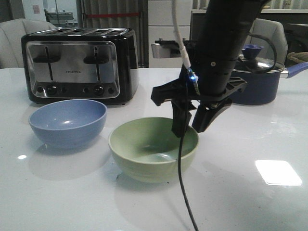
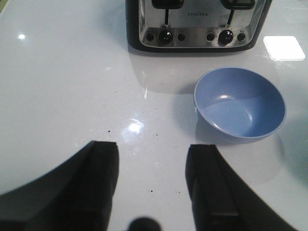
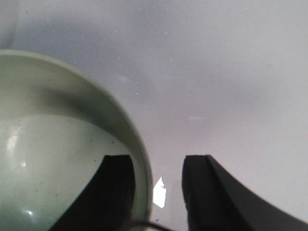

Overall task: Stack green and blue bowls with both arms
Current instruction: 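Slide the green bowl toward the blue bowl, release, withdraw right gripper, then lower the left gripper and grasp the light blue bowl's rim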

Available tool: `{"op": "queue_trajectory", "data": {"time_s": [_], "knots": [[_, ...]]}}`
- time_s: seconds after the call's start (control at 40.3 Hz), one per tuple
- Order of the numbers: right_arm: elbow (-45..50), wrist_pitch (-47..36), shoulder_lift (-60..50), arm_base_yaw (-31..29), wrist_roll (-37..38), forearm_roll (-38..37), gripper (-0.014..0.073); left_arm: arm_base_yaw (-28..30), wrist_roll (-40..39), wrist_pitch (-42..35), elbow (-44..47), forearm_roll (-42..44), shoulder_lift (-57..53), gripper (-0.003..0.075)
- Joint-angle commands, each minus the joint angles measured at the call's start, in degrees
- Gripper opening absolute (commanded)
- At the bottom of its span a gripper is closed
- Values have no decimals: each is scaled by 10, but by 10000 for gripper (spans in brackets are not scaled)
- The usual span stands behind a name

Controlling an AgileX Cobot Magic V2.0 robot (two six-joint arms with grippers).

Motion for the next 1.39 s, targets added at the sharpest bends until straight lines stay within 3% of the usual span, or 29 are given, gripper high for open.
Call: {"op": "queue_trajectory", "data": {"time_s": [0.0,0.174,0.348,0.645,0.869,1.241,1.365], "knots": [[0,-24,-82,1,-22,-6,393,-4,-1,-51,-18,-1,3,384],[89,-60,-199,18,-58,-6,393,-6,-1,-51,-18,-1,3,401],[198,-101,-322,48,-61,-6,393,-41,0,-53,-24,-1,31,521],[322,-106,-498,62,-61,-6,393,-69,0,-41,-97,-8,187,631],[331,-89,-536,62,-61,-6,393,-69,0,-11,-221,-10,404,632],[331,-89,-536,62,-61,-6,393,-69,0,-3,-342,-12,606,629],[331,-89,-536,62,-61,-6,393,-69,0,8,-364,-25,641,542]]}}
